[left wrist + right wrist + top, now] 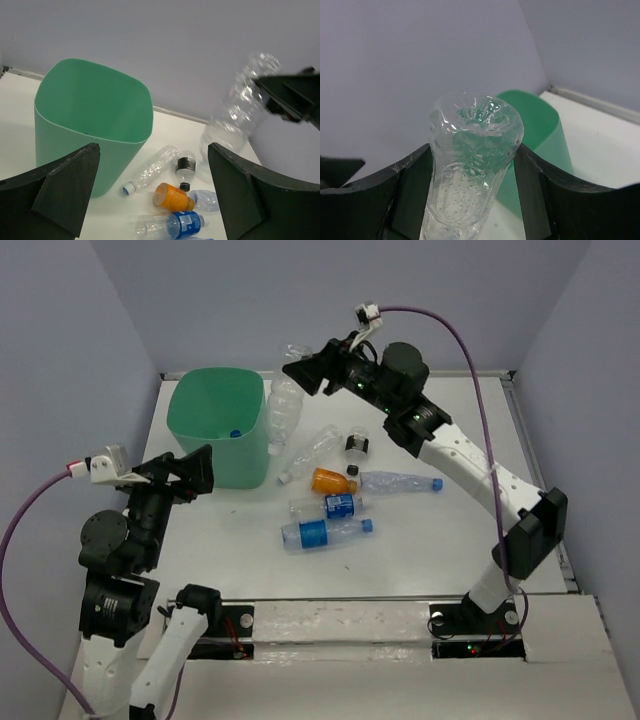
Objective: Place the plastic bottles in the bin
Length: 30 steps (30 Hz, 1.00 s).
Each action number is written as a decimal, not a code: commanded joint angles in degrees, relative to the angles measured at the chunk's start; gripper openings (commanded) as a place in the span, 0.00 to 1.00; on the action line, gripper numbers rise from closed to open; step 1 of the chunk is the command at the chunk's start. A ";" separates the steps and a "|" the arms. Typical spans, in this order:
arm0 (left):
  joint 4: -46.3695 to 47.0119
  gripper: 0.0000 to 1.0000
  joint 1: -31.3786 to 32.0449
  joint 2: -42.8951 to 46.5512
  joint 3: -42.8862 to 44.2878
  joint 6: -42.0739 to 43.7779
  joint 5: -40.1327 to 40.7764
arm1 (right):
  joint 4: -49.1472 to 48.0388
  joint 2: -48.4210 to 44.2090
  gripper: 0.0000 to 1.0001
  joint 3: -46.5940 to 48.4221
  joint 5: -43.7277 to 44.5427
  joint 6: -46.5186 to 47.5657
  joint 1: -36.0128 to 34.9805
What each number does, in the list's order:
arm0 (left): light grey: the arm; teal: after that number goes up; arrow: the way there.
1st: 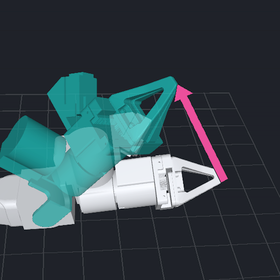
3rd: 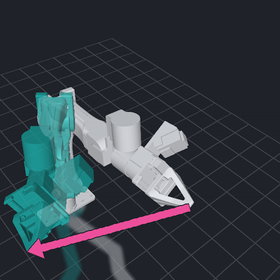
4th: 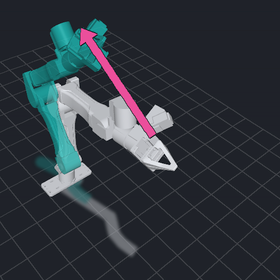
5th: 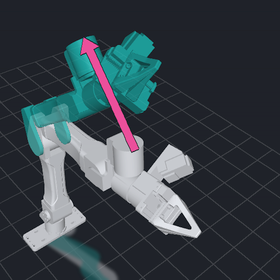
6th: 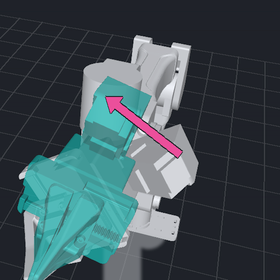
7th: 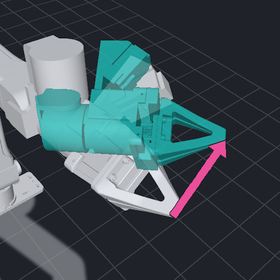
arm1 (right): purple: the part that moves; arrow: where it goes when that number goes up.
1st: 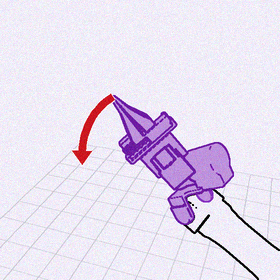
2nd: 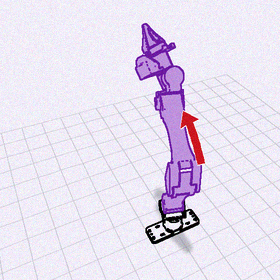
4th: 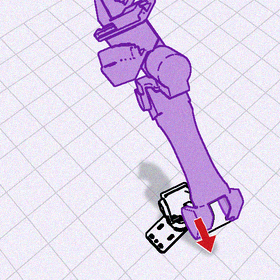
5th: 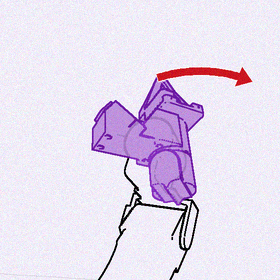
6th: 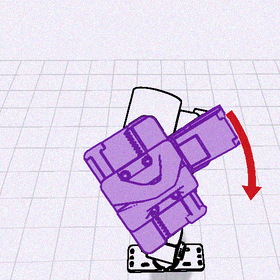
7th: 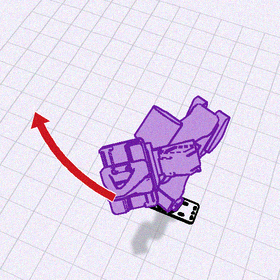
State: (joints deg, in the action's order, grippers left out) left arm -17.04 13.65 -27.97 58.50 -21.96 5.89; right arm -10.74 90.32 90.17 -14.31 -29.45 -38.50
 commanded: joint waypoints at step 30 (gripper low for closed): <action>0.50 0.95 8.94 -1.72 -10.16 1.92 -24.61 | 2.74 22.73 0.88 26.23 8.58 13.19 -5.53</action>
State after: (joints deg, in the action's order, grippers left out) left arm -22.72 22.17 -25.02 49.60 -18.92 -13.65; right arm -5.74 125.95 126.15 -9.50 -19.75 -44.34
